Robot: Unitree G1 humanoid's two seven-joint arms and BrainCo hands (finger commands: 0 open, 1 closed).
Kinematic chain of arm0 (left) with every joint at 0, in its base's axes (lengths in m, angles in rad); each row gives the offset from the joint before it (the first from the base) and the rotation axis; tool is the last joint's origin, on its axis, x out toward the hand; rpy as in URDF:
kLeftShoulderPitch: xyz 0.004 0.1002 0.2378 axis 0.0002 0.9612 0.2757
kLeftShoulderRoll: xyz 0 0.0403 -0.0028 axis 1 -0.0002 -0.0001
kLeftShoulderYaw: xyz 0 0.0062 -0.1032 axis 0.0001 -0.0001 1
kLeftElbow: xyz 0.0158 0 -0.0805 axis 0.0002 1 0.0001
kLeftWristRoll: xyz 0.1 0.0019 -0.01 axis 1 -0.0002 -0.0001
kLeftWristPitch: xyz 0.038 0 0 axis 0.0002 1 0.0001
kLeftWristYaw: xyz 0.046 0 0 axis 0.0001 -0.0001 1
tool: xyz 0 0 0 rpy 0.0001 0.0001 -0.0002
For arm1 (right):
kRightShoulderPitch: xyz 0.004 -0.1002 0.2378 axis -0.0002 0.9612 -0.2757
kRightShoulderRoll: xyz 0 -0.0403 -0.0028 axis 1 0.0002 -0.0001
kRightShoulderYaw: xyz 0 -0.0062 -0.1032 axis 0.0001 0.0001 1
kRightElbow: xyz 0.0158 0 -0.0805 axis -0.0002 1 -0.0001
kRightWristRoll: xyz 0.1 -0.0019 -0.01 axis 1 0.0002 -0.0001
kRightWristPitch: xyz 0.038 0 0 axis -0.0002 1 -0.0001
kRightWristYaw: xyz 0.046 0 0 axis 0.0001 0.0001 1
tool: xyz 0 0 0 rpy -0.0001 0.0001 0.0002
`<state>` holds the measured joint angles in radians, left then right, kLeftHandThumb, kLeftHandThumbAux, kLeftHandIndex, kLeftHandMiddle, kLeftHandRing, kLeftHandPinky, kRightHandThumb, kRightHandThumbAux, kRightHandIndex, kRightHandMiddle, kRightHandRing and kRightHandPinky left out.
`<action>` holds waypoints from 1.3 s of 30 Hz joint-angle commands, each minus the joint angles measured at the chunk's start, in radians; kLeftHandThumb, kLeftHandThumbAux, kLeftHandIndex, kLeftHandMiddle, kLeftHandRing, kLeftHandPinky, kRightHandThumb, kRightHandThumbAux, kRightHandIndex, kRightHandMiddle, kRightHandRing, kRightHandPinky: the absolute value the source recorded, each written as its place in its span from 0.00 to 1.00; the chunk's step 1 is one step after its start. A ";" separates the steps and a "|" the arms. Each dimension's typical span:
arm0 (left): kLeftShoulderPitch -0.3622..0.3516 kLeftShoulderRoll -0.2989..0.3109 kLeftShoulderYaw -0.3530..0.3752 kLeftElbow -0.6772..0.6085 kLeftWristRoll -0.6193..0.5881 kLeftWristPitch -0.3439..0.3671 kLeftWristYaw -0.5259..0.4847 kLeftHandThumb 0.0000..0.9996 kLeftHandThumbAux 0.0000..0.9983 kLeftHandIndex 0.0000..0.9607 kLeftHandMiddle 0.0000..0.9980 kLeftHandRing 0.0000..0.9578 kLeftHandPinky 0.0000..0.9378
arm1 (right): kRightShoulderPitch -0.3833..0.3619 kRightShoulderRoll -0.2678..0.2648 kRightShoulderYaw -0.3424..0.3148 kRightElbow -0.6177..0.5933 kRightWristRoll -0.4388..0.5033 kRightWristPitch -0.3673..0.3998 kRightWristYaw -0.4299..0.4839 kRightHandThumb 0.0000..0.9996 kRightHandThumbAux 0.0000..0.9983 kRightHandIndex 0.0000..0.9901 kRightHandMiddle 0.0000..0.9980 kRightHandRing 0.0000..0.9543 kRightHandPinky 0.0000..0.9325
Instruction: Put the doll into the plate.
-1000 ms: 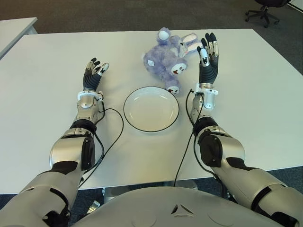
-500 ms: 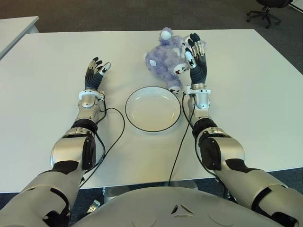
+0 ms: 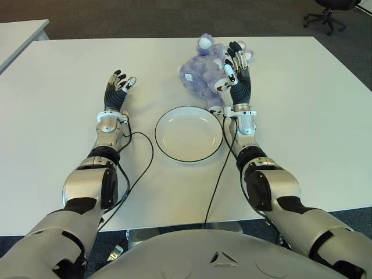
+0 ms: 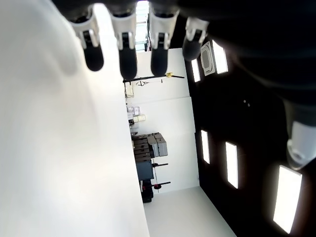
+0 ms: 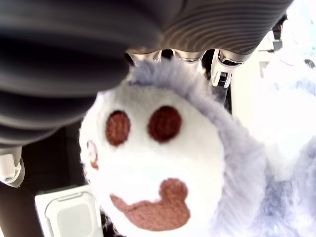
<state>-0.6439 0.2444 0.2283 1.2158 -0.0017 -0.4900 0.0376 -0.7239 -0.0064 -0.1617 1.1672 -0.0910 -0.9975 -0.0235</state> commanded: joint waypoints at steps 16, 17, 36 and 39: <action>0.098 -0.032 0.005 0.063 -0.011 0.057 0.002 0.00 0.47 0.01 0.15 0.16 0.13 | 0.251 -0.008 0.057 0.105 -0.029 -0.008 -0.015 0.23 0.38 0.00 0.00 0.00 0.01; 0.098 -0.032 0.005 0.063 -0.011 0.056 0.002 0.00 0.47 0.01 0.16 0.16 0.14 | 0.252 -0.008 0.057 0.105 -0.029 -0.008 -0.015 0.23 0.38 0.00 0.00 0.00 0.01; 0.091 -0.032 0.002 0.064 -0.009 0.065 0.002 0.00 0.46 0.01 0.14 0.14 0.09 | 0.276 0.002 0.098 0.107 -0.051 -0.004 -0.065 0.23 0.40 0.00 0.00 0.00 0.01; 0.091 -0.032 0.000 0.063 -0.007 0.064 0.003 0.00 0.46 0.01 0.14 0.14 0.09 | 0.281 0.005 0.109 0.111 -0.061 0.007 -0.090 0.25 0.44 0.00 0.00 0.00 0.01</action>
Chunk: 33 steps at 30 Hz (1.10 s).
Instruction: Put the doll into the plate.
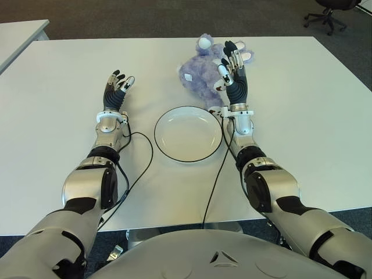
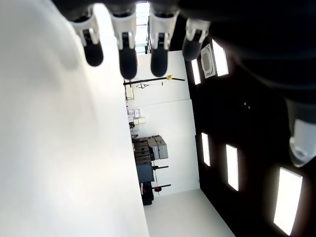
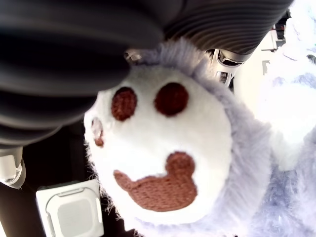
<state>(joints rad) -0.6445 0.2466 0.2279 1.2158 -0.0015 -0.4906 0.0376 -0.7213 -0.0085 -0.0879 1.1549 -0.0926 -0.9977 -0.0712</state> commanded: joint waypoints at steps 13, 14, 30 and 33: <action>0.092 -0.031 -0.002 0.065 -0.005 0.063 0.011 0.00 0.47 0.01 0.16 0.17 0.13 | 0.292 0.011 0.083 0.124 -0.087 0.027 -0.096 0.33 0.48 0.00 0.00 0.00 0.00; 0.092 -0.031 -0.002 0.065 -0.005 0.063 0.011 0.00 0.48 0.00 0.17 0.17 0.13 | 0.293 0.011 0.086 0.125 -0.088 0.030 -0.096 0.34 0.48 0.00 0.00 0.00 0.00; 0.091 -0.029 0.001 0.064 -0.007 0.063 0.010 0.00 0.48 0.01 0.17 0.17 0.14 | 0.298 0.015 0.113 0.130 -0.081 0.052 -0.091 0.38 0.46 0.00 0.00 0.00 0.00; 0.091 -0.029 0.001 0.064 -0.008 0.063 0.010 0.00 0.48 0.01 0.16 0.17 0.13 | 0.298 0.017 0.115 0.131 -0.077 0.055 -0.084 0.38 0.45 0.00 0.00 0.00 0.00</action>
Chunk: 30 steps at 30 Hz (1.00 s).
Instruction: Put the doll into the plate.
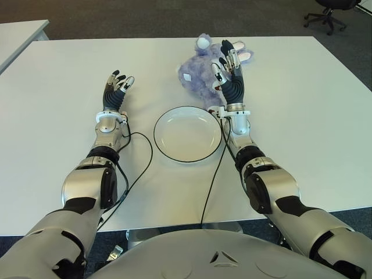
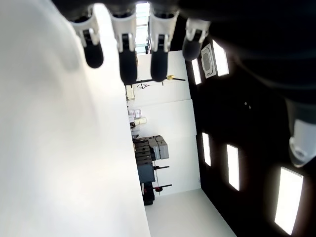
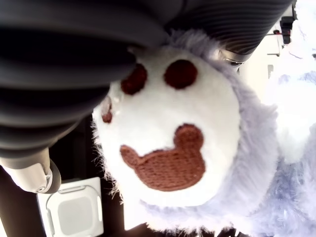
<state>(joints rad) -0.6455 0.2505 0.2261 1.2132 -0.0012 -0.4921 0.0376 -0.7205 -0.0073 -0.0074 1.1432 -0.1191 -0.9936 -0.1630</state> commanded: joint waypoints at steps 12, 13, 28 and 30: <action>0.090 -0.034 0.004 0.067 -0.009 0.067 0.013 0.00 0.47 0.01 0.15 0.16 0.14 | 0.298 0.012 0.049 0.142 -0.056 0.063 0.010 0.37 0.46 0.00 0.00 0.00 0.00; 0.090 -0.034 0.004 0.067 -0.009 0.067 0.013 0.00 0.47 0.01 0.15 0.16 0.14 | 0.298 0.011 0.051 0.141 -0.057 0.064 0.009 0.37 0.46 0.00 0.00 0.00 0.00; 0.089 -0.037 0.002 0.066 -0.007 0.059 0.015 0.00 0.46 0.01 0.17 0.19 0.15 | 0.298 -0.012 0.110 0.139 -0.103 0.146 -0.039 0.37 0.47 0.00 0.00 0.00 0.03; 0.088 -0.038 0.002 0.066 -0.007 0.059 0.016 0.00 0.45 0.01 0.17 0.19 0.16 | 0.298 -0.018 0.127 0.137 -0.126 0.163 -0.073 0.38 0.47 0.00 0.00 0.00 0.04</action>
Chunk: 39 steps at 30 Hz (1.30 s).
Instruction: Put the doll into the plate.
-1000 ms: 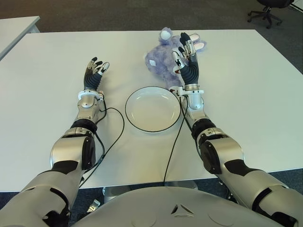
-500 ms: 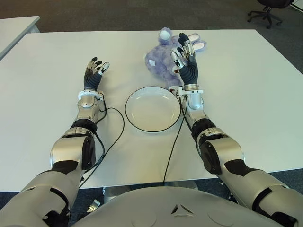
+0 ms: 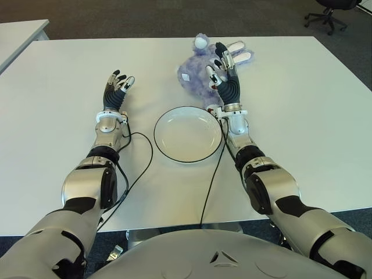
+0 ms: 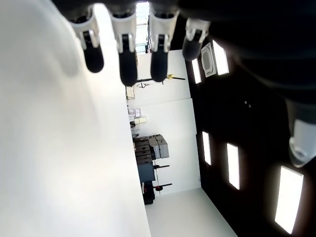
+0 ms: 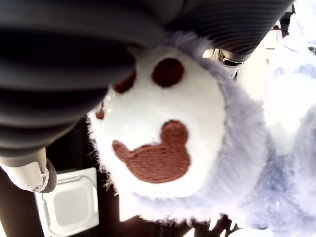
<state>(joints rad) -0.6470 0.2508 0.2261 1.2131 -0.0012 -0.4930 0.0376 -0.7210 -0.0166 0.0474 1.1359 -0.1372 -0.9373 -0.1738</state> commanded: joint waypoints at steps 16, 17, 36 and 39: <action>0.087 -0.041 0.003 0.064 -0.009 0.060 0.017 0.00 0.46 0.02 0.17 0.18 0.15 | 0.283 -0.025 0.136 0.134 -0.174 0.205 -0.216 0.43 0.45 0.00 0.00 0.00 0.02; 0.088 -0.041 0.003 0.064 -0.009 0.059 0.018 0.00 0.46 0.02 0.17 0.18 0.15 | 0.282 -0.025 0.138 0.134 -0.176 0.214 -0.221 0.43 0.44 0.00 0.00 0.00 0.02; 0.088 -0.042 -0.005 0.063 -0.003 0.053 0.027 0.00 0.45 0.01 0.16 0.16 0.13 | 0.261 -0.044 0.178 0.134 -0.204 0.328 -0.245 0.46 0.42 0.00 0.00 0.00 0.02; 0.088 -0.042 -0.005 0.063 -0.003 0.053 0.028 0.00 0.45 0.01 0.16 0.16 0.11 | 0.259 -0.046 0.179 0.137 -0.202 0.339 -0.245 0.46 0.41 0.00 0.00 0.00 0.04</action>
<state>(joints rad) -0.6505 0.2489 0.2215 1.2126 -0.0012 -0.5026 0.0415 -0.7320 -0.0338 0.1876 1.1267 -0.2811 -0.6894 -0.4225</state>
